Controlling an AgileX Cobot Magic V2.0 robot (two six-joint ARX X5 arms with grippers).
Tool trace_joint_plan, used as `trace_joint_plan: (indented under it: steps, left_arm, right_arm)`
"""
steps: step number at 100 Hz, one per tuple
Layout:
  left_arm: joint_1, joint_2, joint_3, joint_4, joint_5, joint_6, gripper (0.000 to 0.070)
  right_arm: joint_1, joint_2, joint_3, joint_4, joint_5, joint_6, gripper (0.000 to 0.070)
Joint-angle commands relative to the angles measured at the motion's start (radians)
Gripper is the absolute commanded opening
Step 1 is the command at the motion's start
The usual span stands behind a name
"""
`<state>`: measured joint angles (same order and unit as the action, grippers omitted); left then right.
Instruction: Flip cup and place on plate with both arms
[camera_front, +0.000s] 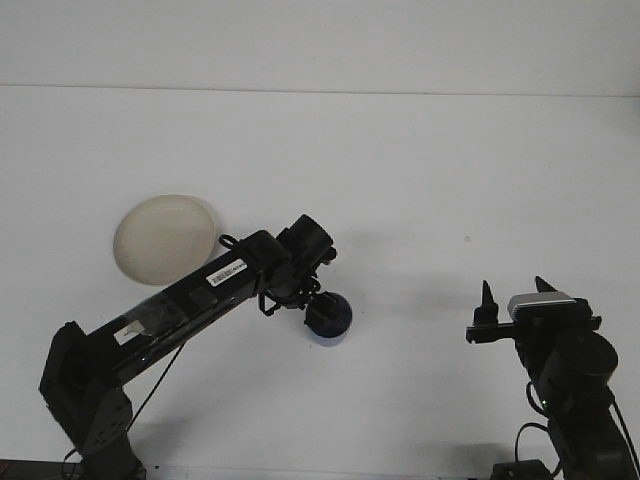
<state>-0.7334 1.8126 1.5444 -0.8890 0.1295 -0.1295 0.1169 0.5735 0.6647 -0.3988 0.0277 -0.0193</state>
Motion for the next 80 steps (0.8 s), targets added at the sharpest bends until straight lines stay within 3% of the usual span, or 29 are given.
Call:
trace_joint_plan:
  steps: [1, 11, 56, 80]
  left_arm:
    - [-0.008, 0.021, 0.021, 0.0, 0.002, 0.016, 0.0207]
    - [-0.008, 0.021, 0.021, 0.0, 0.002, 0.024, 0.0]
    - [0.021, -0.025, 0.045, -0.023, -0.003, 0.039, 0.0009]
    - [0.135, -0.139, 0.148, -0.136, -0.117, 0.066, 0.0009]
  right_arm:
    - [0.002, 0.003, 0.004, 0.008, -0.001, -0.003, 0.0531]
    - [0.002, 0.003, 0.004, 0.008, 0.0, -0.003, 0.0531]
    - [0.002, 0.003, 0.004, 0.008, 0.0, -0.003, 0.0531]
    - [0.002, 0.003, 0.004, 0.008, 0.0, -0.003, 0.0531]
